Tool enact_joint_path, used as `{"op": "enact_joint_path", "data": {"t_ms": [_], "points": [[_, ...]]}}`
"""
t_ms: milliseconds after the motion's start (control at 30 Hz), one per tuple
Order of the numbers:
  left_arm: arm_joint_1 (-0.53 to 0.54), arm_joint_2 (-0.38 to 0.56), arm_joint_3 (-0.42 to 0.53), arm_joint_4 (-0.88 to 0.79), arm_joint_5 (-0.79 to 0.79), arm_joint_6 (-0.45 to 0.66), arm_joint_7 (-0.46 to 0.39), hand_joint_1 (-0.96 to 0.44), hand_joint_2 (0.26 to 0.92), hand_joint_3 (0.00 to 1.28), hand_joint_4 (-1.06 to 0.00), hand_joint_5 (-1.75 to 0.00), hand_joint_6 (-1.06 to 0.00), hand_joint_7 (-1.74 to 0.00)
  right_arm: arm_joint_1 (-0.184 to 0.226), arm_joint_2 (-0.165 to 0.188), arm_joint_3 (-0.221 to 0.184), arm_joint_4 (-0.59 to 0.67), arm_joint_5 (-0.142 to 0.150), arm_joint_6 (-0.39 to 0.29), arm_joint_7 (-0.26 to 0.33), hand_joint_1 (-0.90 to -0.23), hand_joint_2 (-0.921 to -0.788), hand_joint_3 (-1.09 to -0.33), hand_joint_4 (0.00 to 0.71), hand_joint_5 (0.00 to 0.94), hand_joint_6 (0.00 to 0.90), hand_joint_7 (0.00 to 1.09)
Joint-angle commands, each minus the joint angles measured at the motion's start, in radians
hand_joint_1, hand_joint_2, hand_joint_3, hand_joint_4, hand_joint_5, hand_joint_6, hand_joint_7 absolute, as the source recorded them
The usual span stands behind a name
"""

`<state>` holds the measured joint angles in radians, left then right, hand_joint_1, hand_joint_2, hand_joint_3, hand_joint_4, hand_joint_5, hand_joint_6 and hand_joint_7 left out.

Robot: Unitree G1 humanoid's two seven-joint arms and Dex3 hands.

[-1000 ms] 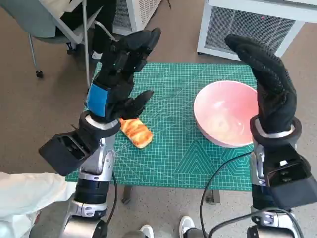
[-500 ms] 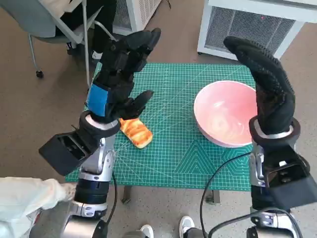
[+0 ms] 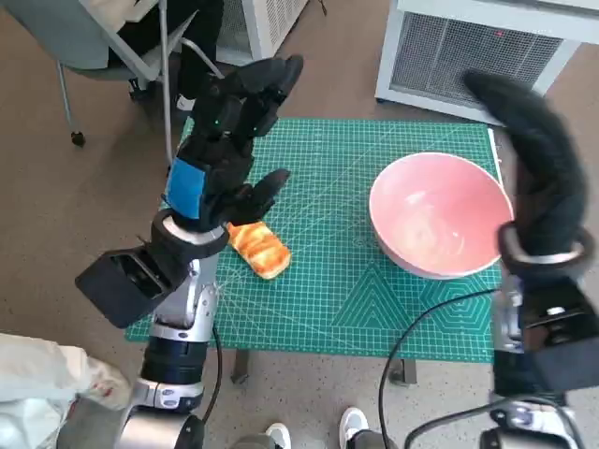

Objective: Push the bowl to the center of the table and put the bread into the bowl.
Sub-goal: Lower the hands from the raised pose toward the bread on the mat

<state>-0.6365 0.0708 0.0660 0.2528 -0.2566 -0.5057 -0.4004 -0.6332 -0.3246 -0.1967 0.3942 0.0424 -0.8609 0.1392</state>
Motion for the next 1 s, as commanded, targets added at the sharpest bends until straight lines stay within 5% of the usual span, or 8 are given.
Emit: {"op": "enact_joint_path", "data": {"t_ms": [33,467,833,1000], "points": [[0.003,0.0,0.008,0.006,-0.018,0.006,-0.004,-0.51,0.921,0.38,-0.26,-0.11,-0.03,-0.83,0.036,-0.022,-0.053,0.104,-0.018,0.004,-0.058,-0.545,-0.921,-0.793,0.229,0.001,-0.001,0.56],[0.003,-0.012,0.014,0.02,-0.03,0.002,0.0,-0.51,0.921,0.37,-0.26,-0.11,-0.03,-0.82,0.007,-0.067,-0.136,0.448,-0.002,0.027,-0.167,-0.527,-0.921,-0.794,0.259,0.014,0.022,0.54],[0.0,-0.01,0.022,0.028,-0.027,-0.001,0.002,-0.52,0.921,0.37,-0.27,-0.11,-0.03,-0.81,-0.041,-0.088,-0.127,0.706,-0.017,0.076,-0.216,-0.501,-0.921,-0.812,0.234,0.004,0.057,0.42],[0.0,-0.006,0.024,0.026,-0.018,-0.002,0.006,-0.52,0.921,0.37,-0.27,-0.11,-0.04,-0.8,-0.064,-0.077,-0.129,0.78,0.007,0.127,-0.196,-0.494,-0.921,-0.825,0.229,0.003,0.059,0.4]]}}
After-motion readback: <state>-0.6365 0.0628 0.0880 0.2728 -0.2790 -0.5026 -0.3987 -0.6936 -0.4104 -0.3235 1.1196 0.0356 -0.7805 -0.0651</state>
